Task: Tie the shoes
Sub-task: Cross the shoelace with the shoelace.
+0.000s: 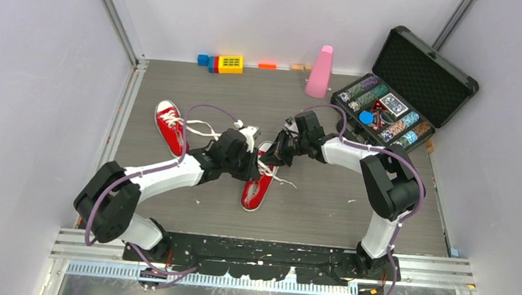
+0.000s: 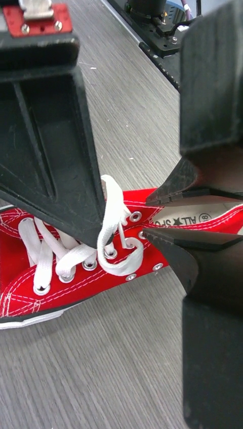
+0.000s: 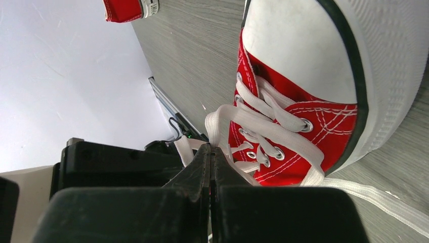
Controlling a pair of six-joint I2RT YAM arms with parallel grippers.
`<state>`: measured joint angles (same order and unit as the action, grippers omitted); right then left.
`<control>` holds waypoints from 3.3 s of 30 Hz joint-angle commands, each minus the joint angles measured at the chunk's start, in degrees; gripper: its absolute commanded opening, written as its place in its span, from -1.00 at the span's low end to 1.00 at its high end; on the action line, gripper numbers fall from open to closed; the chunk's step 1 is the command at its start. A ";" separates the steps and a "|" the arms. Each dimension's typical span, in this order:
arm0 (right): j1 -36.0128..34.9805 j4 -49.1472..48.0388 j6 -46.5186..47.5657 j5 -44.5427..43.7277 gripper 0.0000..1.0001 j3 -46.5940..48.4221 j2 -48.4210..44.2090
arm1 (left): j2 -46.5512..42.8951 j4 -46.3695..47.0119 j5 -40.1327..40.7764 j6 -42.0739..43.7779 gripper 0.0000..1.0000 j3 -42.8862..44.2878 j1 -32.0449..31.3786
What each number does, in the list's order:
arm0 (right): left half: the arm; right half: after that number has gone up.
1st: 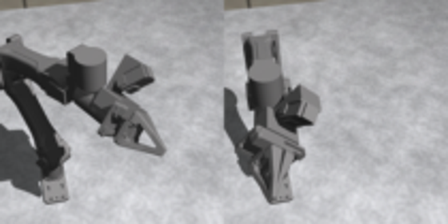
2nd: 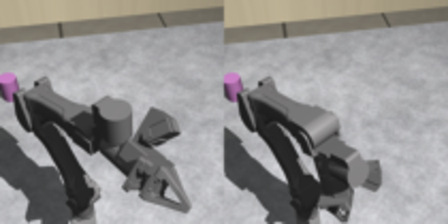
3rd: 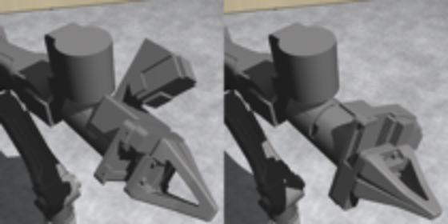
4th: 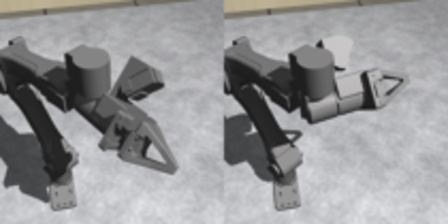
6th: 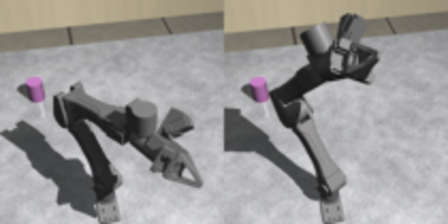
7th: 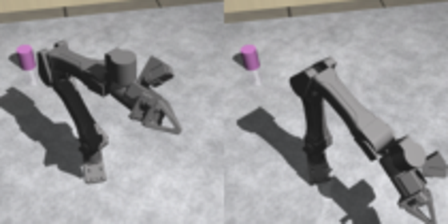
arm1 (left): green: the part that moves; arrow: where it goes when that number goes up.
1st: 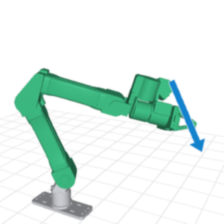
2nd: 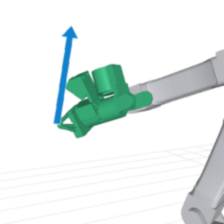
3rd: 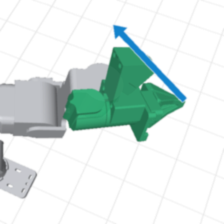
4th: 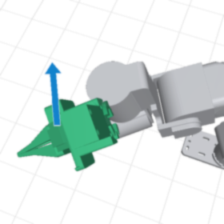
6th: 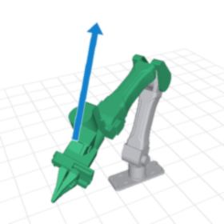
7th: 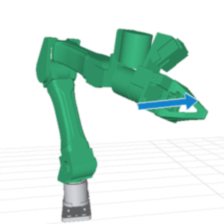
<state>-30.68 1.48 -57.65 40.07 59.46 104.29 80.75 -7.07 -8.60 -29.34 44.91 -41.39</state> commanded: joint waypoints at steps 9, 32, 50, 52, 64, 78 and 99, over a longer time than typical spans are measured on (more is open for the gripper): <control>-0.09 -0.41 -1.51 -0.10 -1.00 1.10 -1.60 | 0.68 8.67 1.98 -1.07 -0.43 -0.07 -0.10; -0.17 -3.85 -5.17 -0.66 -1.00 1.18 -0.71 | -2.94 3.65 5.71 7.00 -0.40 1.41 -2.47; 0.25 5.82 2.20 -5.86 -0.38 4.18 -1.58 | -10.78 2.00 10.21 5.90 -0.42 -3.19 -0.71; 0.39 7.74 3.63 -6.92 -0.34 5.06 -1.63 | -10.38 1.93 9.54 5.88 -0.43 -2.86 -0.23; 1.32 15.04 9.59 -11.96 -0.16 7.09 -5.36 | -8.39 -0.08 1.56 -0.51 -0.45 -0.25 0.80; 2.33 20.47 14.64 -18.12 0.05 6.96 -10.71 | -4.56 -3.45 5.08 -5.60 -0.31 2.82 0.78; 2.73 24.71 20.94 -27.60 0.07 -0.52 -18.36 | 2.25 -5.64 7.61 -5.78 -0.67 6.56 0.74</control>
<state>-28.25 25.69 -39.07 15.11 59.77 89.17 82.67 -11.73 -2.07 -35.57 48.69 -40.73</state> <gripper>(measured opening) 0.540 0.262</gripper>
